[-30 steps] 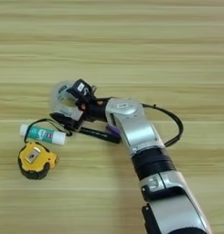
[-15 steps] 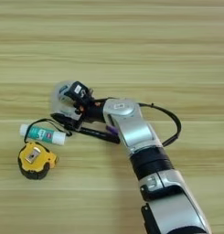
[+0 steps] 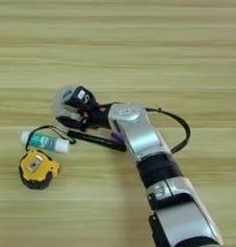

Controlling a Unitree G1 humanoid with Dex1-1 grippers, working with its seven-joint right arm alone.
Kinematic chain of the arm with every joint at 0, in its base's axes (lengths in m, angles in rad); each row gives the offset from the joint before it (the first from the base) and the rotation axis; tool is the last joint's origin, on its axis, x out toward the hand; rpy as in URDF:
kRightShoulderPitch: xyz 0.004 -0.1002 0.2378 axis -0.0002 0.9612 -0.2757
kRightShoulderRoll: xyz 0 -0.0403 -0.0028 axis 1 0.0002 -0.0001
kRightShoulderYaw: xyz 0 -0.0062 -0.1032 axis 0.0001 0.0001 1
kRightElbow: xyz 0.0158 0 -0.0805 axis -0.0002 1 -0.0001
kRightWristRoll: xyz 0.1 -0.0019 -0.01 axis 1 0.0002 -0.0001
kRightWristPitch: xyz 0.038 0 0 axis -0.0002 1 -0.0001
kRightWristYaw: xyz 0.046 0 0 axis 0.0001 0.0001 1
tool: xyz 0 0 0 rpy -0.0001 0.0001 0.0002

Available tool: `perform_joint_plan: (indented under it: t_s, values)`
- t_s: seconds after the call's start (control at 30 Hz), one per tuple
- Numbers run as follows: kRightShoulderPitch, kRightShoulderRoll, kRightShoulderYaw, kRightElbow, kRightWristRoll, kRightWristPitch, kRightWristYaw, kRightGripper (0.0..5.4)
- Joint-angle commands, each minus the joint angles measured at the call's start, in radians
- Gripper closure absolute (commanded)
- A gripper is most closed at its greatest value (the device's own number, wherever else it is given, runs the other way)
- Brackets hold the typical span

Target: Move the objects on the table

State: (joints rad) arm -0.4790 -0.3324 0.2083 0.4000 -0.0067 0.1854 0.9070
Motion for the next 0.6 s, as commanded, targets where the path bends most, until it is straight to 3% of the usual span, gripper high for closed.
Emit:
perform_joint_plan:
  t_s: [0.03, 0.3, 0.6]
  values:
    - [-0.047, -0.008, 0.002, -0.005, -0.001, 0.000, -0.009, 3.00]
    - [-0.048, 0.004, 0.030, 0.067, -0.012, 0.000, 0.023, 3.45]
    - [-0.045, 0.004, 0.046, 0.089, -0.016, -0.009, 0.045, 3.60]
